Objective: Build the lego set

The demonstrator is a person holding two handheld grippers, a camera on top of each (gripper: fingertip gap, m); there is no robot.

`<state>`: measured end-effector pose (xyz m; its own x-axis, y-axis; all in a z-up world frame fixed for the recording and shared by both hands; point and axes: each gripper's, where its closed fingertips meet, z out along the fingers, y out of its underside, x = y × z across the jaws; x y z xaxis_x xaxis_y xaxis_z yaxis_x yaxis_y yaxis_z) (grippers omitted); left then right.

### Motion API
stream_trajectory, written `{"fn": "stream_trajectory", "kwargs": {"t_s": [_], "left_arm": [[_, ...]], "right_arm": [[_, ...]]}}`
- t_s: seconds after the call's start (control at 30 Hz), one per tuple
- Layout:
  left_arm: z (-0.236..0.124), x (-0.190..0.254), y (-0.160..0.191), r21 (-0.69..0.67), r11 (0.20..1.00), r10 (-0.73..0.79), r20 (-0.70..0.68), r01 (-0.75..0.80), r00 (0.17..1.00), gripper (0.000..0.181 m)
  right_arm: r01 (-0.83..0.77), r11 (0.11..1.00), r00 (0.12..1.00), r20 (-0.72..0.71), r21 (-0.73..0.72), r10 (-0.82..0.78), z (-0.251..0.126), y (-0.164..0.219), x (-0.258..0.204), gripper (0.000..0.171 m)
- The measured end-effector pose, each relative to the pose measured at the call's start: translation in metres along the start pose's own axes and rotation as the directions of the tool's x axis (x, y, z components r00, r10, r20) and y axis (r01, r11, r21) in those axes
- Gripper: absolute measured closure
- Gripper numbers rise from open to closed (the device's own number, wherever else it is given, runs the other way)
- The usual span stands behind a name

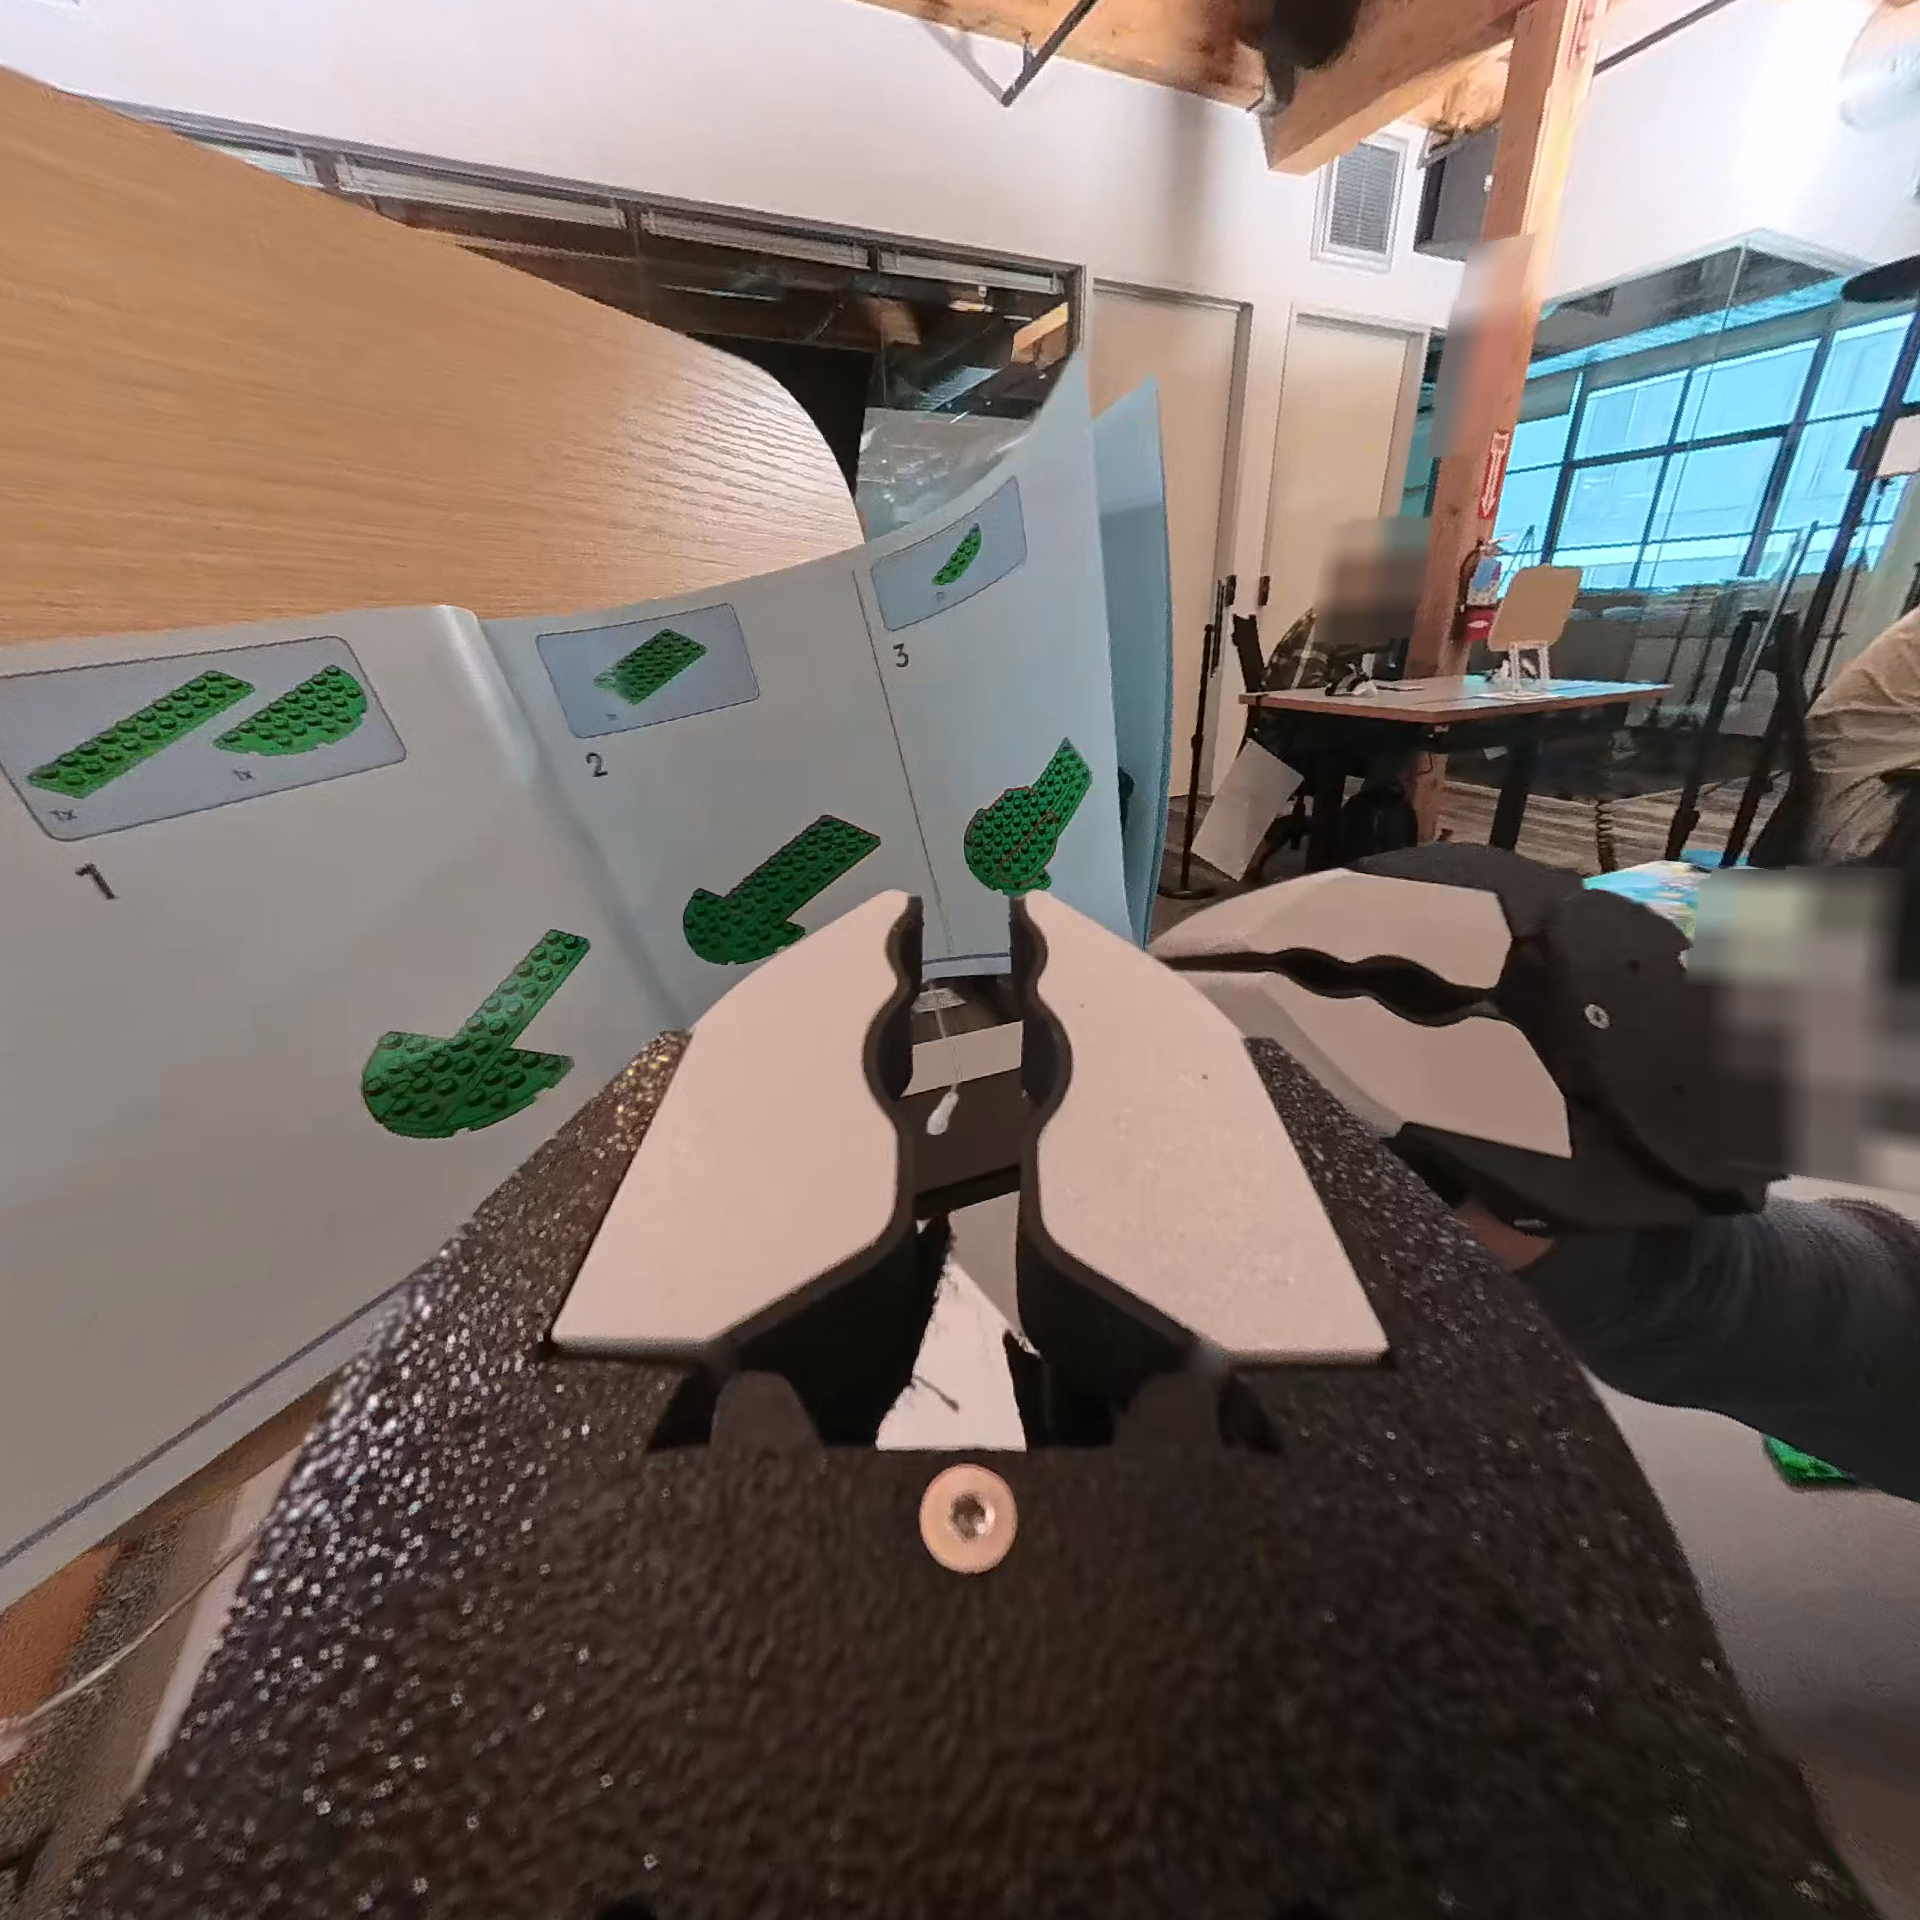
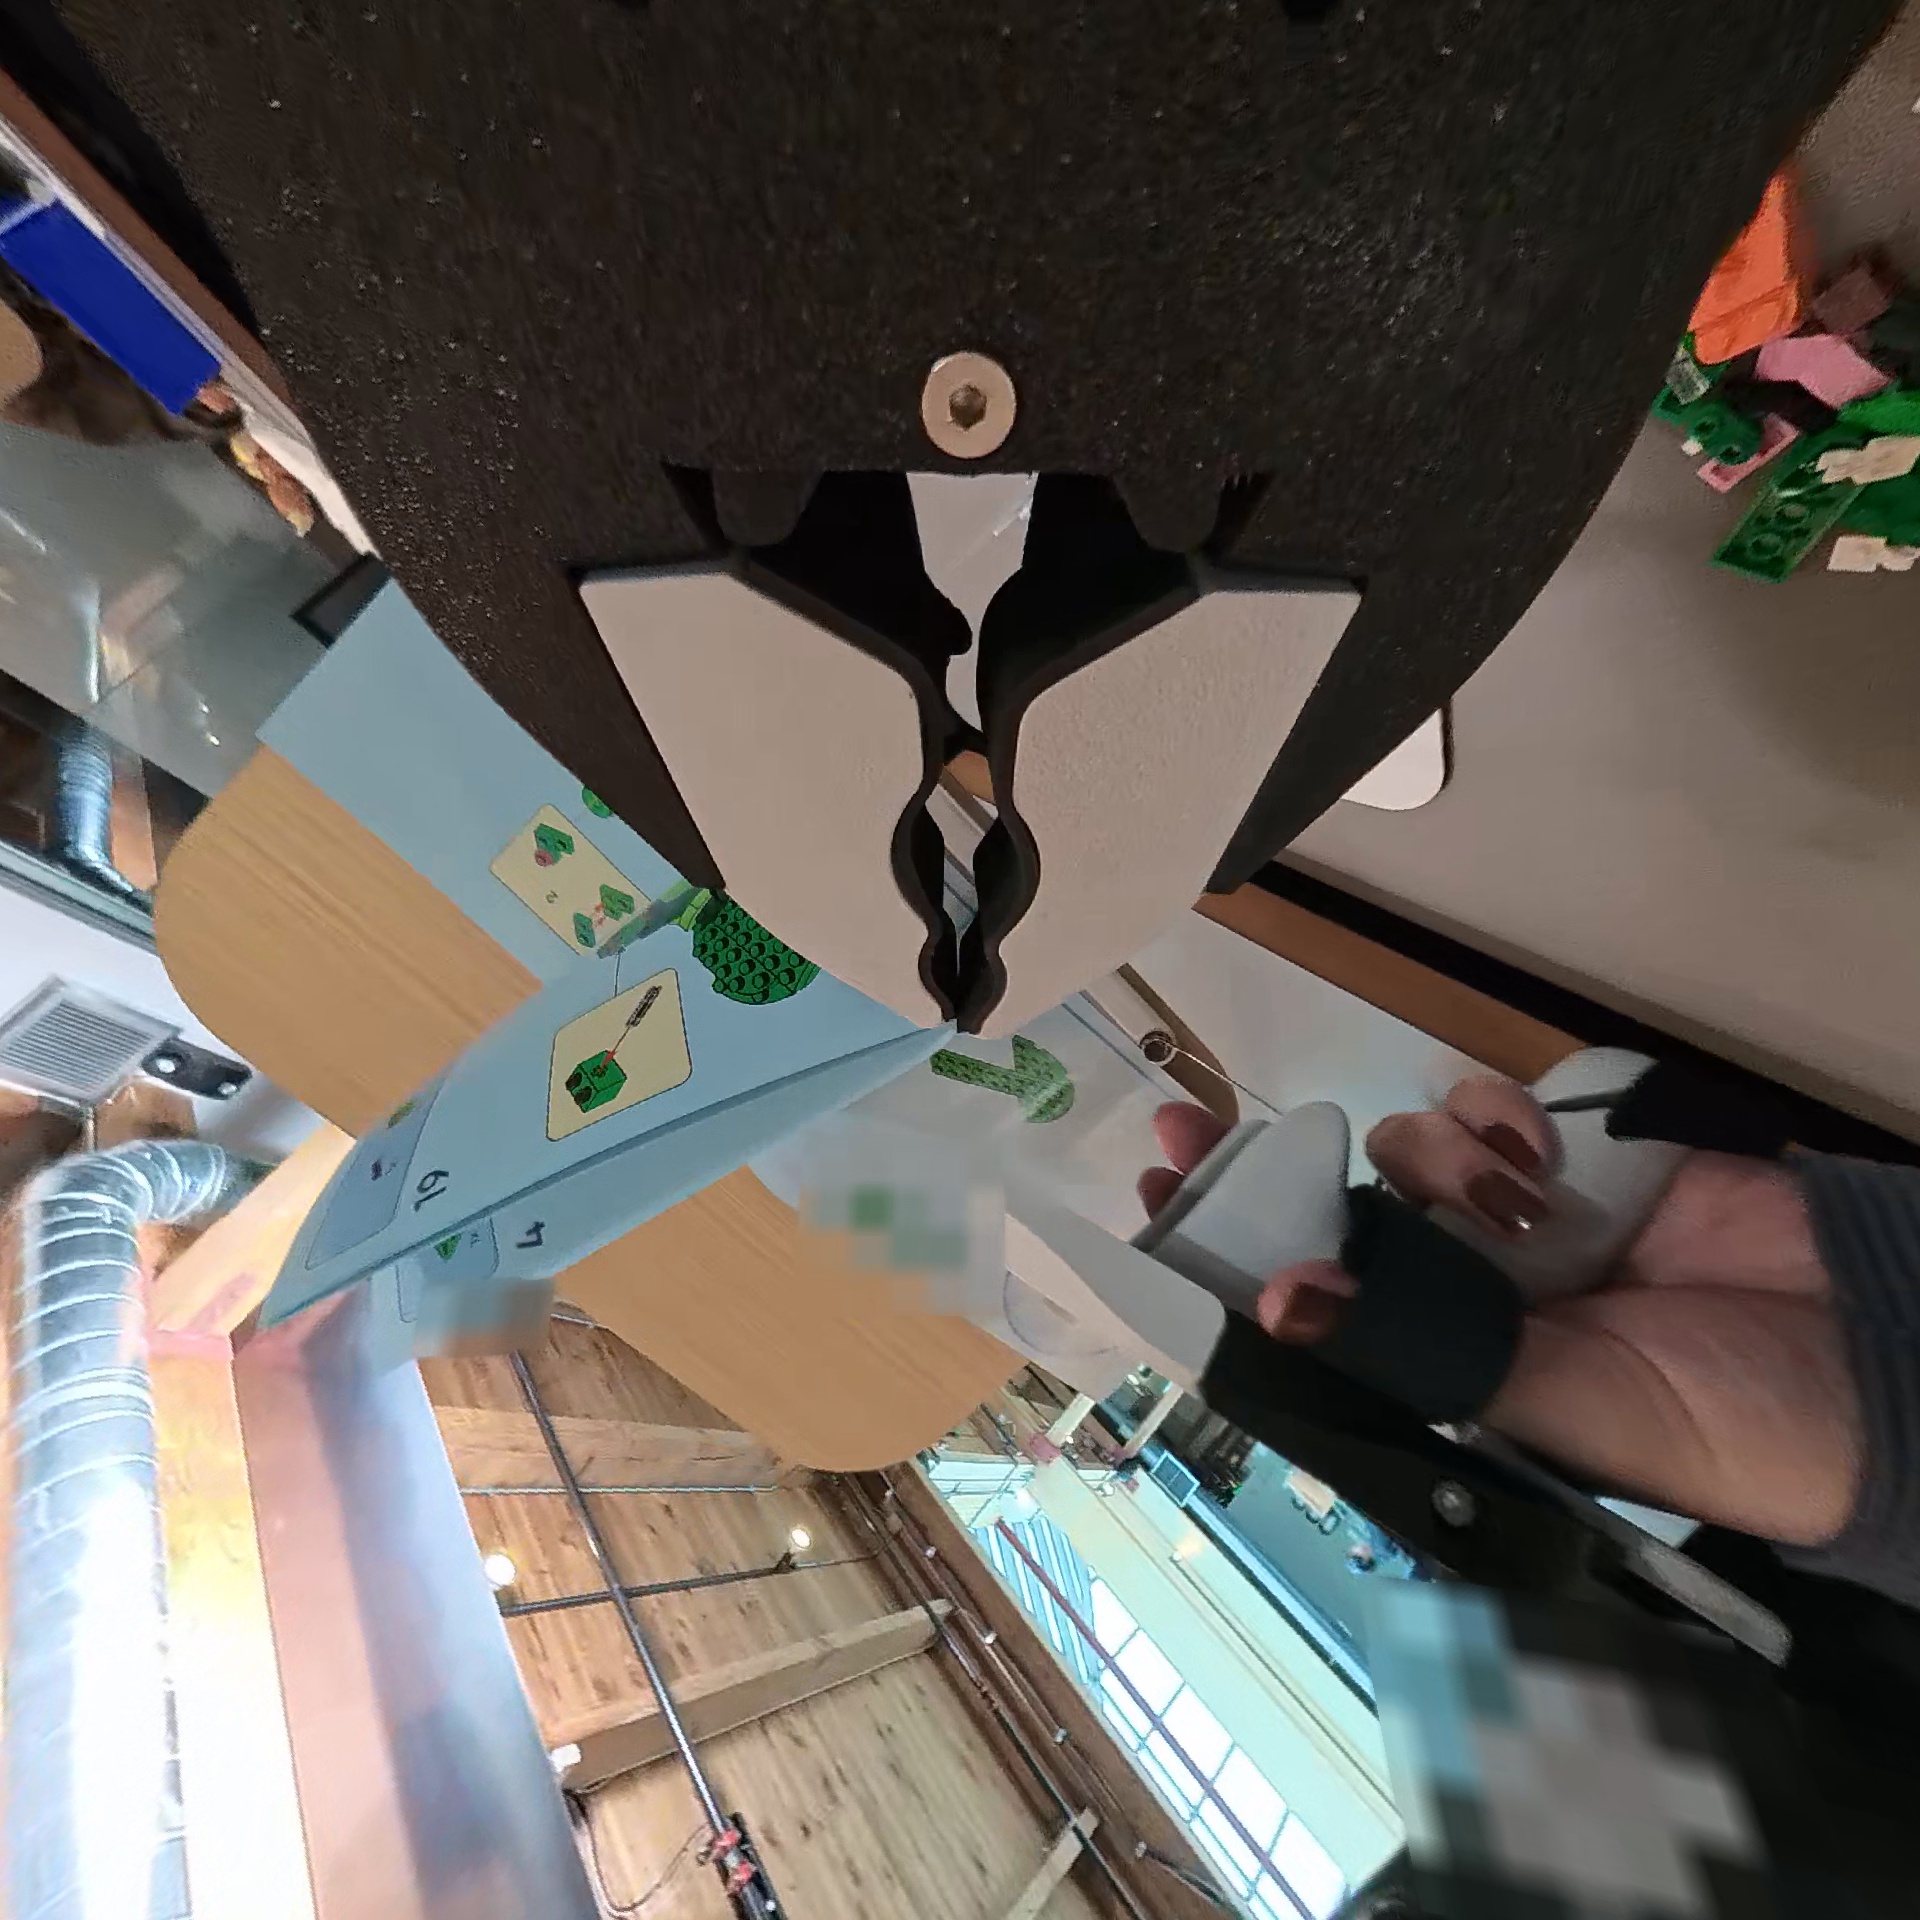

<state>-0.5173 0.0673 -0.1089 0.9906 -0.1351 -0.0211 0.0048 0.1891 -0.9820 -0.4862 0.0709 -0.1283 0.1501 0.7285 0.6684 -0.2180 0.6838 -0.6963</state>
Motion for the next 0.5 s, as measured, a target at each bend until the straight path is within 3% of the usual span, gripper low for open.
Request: {"fn": "stream_trajectory", "kwargs": {"t_s": [0.33, 0.5], "left_arm": [[0.006, 0.023, -0.008, 0.074, 0.994, -0.071, -0.106, 0.079, 0.992, 0.168], [0.010, 0.027, 0.004, 0.006, 0.999, -0.050, -0.109, 0.051, 0.993, 0.175]], "right_arm": [[0.061, 0.998, 0.997, 0.041, 0.001, -0.061, -0.003, -0.002, -0.010, 0.171], [0.078, 0.997, 0.997, 0.028, 0.002, -0.078, -0.006, -0.001, -0.007, 0.171]]}}
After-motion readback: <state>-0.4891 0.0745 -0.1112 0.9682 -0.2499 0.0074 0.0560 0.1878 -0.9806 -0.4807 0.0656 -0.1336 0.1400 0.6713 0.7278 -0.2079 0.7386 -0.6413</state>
